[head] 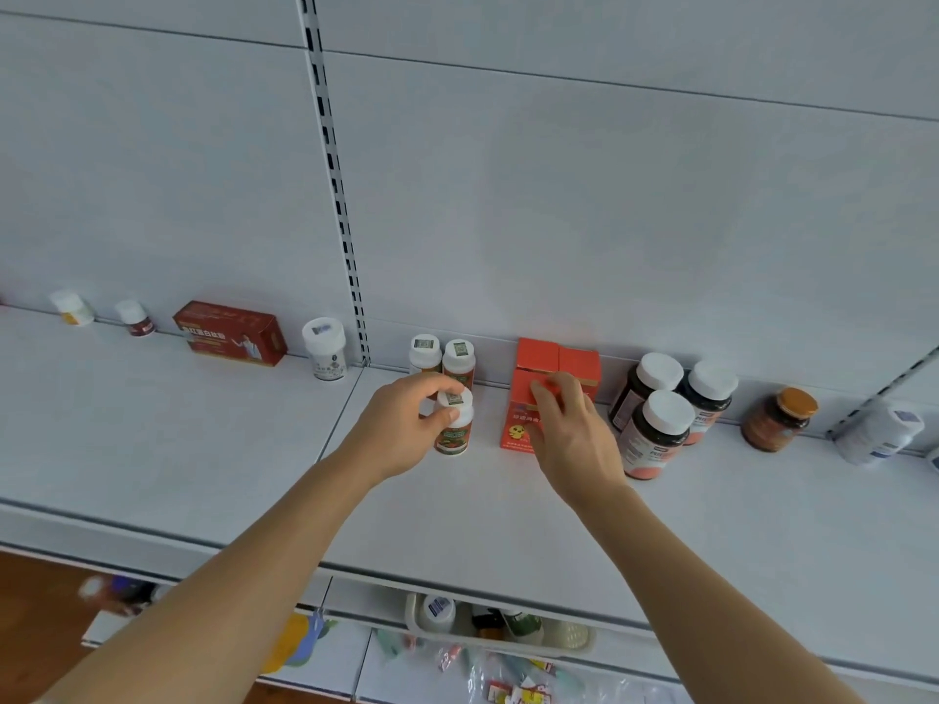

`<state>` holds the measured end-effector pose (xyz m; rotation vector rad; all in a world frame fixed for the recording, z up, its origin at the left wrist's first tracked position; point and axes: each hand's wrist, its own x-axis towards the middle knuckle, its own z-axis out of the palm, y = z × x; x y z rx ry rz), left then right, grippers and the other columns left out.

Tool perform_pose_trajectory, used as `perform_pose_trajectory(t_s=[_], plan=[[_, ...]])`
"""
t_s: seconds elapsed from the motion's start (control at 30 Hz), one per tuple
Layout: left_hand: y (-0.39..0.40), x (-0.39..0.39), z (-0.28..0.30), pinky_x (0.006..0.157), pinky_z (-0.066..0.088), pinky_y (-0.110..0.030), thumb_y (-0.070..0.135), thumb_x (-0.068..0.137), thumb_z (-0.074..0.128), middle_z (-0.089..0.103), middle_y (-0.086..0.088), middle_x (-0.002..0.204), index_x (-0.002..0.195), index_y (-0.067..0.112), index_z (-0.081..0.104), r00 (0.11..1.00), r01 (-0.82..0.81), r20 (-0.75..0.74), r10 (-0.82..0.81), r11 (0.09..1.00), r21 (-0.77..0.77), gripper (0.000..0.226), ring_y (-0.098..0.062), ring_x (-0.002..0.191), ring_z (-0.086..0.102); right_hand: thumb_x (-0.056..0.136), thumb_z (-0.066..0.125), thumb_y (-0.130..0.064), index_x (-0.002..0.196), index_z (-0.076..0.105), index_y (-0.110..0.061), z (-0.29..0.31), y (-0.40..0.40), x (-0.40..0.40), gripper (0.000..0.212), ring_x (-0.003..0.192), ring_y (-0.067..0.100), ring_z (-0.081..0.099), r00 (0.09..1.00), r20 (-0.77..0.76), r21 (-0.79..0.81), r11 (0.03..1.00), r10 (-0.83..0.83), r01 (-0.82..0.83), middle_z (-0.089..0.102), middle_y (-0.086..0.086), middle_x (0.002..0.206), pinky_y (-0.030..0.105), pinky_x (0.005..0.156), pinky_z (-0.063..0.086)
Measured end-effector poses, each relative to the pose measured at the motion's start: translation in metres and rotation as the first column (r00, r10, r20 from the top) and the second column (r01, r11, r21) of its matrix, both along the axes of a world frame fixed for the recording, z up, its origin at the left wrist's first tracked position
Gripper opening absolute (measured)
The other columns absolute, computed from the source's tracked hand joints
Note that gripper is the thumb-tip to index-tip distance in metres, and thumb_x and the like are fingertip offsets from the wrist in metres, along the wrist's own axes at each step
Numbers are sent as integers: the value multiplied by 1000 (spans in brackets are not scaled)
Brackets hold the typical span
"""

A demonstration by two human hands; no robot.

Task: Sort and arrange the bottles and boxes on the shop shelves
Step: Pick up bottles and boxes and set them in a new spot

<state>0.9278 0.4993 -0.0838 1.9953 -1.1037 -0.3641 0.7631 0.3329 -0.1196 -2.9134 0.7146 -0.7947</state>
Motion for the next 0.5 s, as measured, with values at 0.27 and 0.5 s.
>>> perform_pose_trajectory(t_s=[0.27,0.5], plan=[[-6,14,-5,90,50,-33,20,91,65,63,11,114,116,29,66,999,13,37,-13,1000,19,26,-13,97,61,76,74,-5,115,58,-4,0,-1,4,41,92,33,54,996,-45,-92,993,-80,75,52,13,116,40,47,52],[-2,50,-9,85,45,-29,16,93,61,60,11,123,117,26,64,986,104,115,-117,988,111,27,-12,96,58,85,63,-22,120,61,-4,20,28,17,39,123,37,47,994,68,-179,979,-84,95,56,15,124,45,98,44]])
